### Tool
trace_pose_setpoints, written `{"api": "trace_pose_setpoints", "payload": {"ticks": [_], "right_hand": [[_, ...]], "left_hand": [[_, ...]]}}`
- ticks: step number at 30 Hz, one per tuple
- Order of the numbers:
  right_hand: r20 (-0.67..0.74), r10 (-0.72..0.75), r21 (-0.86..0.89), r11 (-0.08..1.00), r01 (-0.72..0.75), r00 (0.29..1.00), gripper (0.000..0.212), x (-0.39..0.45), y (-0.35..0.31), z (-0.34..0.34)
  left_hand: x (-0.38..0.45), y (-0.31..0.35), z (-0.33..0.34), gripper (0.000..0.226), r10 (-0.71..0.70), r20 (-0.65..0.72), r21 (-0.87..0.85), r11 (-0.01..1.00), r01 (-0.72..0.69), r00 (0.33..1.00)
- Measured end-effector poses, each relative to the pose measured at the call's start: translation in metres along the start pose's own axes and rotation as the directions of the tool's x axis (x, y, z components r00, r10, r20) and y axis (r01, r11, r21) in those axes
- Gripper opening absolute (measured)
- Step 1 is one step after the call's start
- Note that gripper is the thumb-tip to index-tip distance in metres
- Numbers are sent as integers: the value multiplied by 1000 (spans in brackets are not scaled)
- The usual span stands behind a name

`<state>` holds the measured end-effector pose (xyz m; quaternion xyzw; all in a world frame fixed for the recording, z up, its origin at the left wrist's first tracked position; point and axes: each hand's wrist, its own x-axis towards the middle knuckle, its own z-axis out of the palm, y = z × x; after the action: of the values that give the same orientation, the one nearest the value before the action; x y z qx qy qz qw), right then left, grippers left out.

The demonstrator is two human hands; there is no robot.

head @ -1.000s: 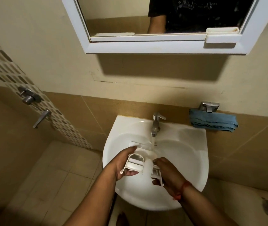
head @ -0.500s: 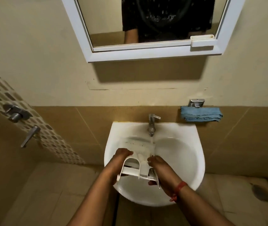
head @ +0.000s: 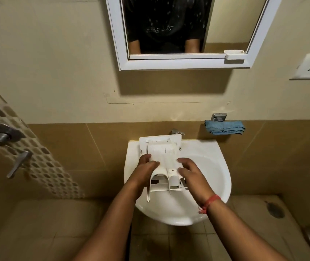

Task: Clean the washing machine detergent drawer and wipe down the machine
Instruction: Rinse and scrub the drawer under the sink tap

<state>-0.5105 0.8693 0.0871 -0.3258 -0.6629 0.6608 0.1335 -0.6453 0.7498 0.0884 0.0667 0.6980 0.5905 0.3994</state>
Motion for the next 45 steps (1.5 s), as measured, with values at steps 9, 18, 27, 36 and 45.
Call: {"api": "trace_pose_setpoints", "payload": {"ticks": [9,18,27,36,45], "right_hand": [[47,-72,101,993,67,996,70,5,24,-29],[82,12,153,988,-25,997,98,35,33,-64],[191,-3,10,1000,1,982,91,79,34,-98],[218,60,393,908,-144,974,28,92,17,-110],[100,109,453,880,-143,989,24,106,16,-119]], "left_hand": [[0,-1,21,74,152,-34,144,979,-146,988],[9,-2,44,103,132,-1,197,972,-129,991],[32,-3,82,115,143,-144,310,946,-93,979],[40,-24,104,64,237,-252,313,937,-152,938],[54,-18,101,29,24,-179,-265,962,-71,984]]}}
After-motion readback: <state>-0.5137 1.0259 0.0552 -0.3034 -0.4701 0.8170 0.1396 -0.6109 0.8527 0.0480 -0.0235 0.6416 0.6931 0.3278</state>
